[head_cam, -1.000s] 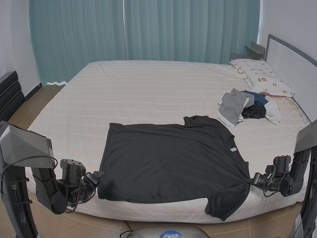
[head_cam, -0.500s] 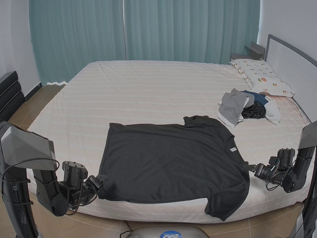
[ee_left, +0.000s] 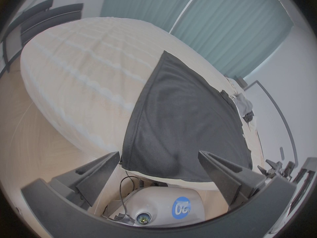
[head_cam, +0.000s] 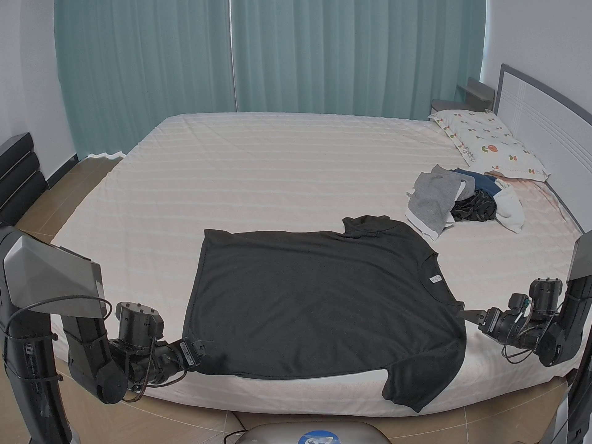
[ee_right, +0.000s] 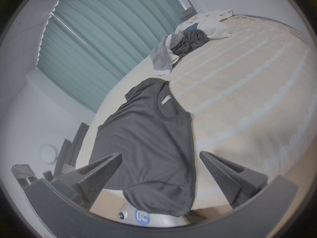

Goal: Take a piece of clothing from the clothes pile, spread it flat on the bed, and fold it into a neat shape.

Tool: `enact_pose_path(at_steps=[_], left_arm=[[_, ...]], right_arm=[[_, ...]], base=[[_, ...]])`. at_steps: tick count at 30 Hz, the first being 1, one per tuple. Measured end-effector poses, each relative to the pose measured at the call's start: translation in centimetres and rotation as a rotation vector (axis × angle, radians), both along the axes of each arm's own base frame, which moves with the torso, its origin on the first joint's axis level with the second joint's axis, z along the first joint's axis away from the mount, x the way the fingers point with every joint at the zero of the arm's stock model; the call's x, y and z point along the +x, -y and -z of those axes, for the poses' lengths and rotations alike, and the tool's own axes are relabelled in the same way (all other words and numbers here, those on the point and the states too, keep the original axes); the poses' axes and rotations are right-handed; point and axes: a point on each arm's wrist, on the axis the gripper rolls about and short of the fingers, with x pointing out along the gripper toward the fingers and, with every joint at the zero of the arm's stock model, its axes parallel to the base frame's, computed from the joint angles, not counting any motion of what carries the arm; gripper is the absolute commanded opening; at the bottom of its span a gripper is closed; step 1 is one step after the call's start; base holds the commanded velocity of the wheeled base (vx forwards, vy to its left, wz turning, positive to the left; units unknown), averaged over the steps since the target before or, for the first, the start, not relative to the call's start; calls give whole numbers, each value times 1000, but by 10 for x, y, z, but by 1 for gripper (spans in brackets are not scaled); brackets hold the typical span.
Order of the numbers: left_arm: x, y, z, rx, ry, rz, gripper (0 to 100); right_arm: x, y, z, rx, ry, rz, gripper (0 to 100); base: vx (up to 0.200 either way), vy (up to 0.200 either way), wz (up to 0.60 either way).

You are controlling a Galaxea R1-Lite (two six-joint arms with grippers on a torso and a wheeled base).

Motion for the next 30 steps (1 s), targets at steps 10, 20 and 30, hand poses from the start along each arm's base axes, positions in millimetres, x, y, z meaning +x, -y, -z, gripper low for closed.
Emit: enact_pose_path(at_steps=[10,20,30], left_arm=[[-10,-2,8,-2,-55,68,100],[2,0,20,8,46,99,100],[-1,-5,31,38,13,104,100]], right_arm=[[-30,2,5,27,9,-54,100],[-37,6,20,19,-51,-57,100],[-36,7,23,23,-61,-55,100]], base=[[0,0,0],[0,0,0],[0,0,0]])
